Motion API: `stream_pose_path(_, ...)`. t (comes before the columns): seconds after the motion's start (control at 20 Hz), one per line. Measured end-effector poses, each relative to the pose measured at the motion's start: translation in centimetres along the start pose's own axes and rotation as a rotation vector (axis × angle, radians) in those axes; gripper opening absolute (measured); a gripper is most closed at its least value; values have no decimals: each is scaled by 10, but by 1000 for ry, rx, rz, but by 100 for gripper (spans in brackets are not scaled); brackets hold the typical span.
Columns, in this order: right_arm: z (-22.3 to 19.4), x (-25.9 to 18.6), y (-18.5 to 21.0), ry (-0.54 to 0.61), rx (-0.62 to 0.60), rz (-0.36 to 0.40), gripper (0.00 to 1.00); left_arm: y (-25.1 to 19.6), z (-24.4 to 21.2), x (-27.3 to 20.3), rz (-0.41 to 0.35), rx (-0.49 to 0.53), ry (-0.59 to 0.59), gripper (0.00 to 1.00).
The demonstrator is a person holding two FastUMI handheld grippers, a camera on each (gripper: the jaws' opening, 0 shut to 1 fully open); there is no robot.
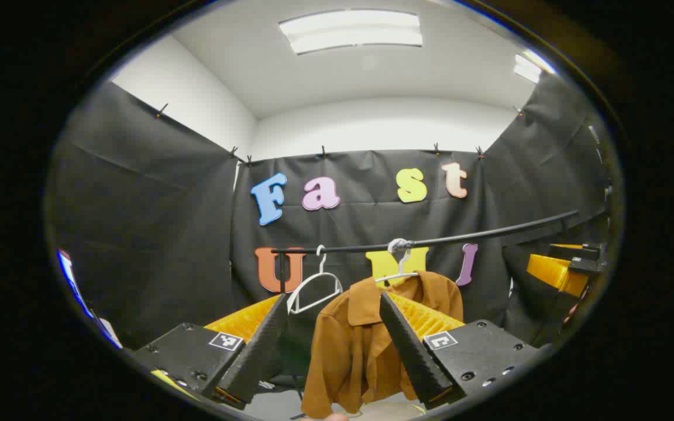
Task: Grasp the clothes on the hanger with both hands and then place them into the laundry hamper below.
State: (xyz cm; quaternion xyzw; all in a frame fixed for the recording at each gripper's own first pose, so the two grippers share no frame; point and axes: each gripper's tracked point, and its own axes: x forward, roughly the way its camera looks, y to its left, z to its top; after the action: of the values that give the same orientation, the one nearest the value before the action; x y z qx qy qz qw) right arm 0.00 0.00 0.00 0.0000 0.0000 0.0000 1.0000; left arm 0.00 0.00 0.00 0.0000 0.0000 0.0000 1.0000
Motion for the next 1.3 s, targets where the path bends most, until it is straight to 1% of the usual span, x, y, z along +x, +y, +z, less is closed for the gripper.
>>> stream_pose_path(0.15, -4, 4, -3, 14, 4, 19, 98, -7, 1, -1, 7, -1, -2, 100)
stream_pose_path(0.35, -16, 14, -15, 37, 8, 22, 98, -11, 1, 1, 31, 34, -11, 100)
stream_pose_path(0.5, -26, 25, -19, 50, 18, 38, 98, -20, -3, 4, 36, 10, -5, 100)
stream_pose_path(0.55, -30, 27, -20, 53, 21, 38, 95, -21, -7, 6, 43, 5, 2, 100)
stream_pose_path(0.6, -33, 30, -22, 59, 26, 41, 98, -23, -10, 8, 46, 0, 8, 100)
stream_pose_path(0.65, -41, 32, -22, 71, 30, 45, 98, -26, -13, 10, 48, -7, 15, 100)
stream_pose_path(0.9, -73, 44, -15, 144, 39, 87, 98, -48, -44, 15, 30, -54, 84, 100)
stream_pose_path(0.95, -81, 46, -14, 161, 42, 96, 96, -52, -50, 18, 27, -59, 102, 100)
stream_pose_path(1.0, -87, 50, -13, 176, 45, 105, 98, -55, -55, 20, 25, -63, 113, 100)
stream_pose_path(1.15, -104, 65, -11, 212, 58, 137, 98, -65, -71, 23, 24, -61, 145, 100)
stream_pose_path(1.2, -111, 70, -11, 223, 61, 145, 98, -68, -80, 26, 24, -59, 160, 96)
stream_pose_path(1.25, -120, 74, -10, 239, 61, 147, 98, -70, -88, 26, 23, -56, 179, 100)
stream_pose_path(1.3, -127, 77, -7, 253, 64, 160, 95, -73, -96, 26, 18, -50, 197, 98)
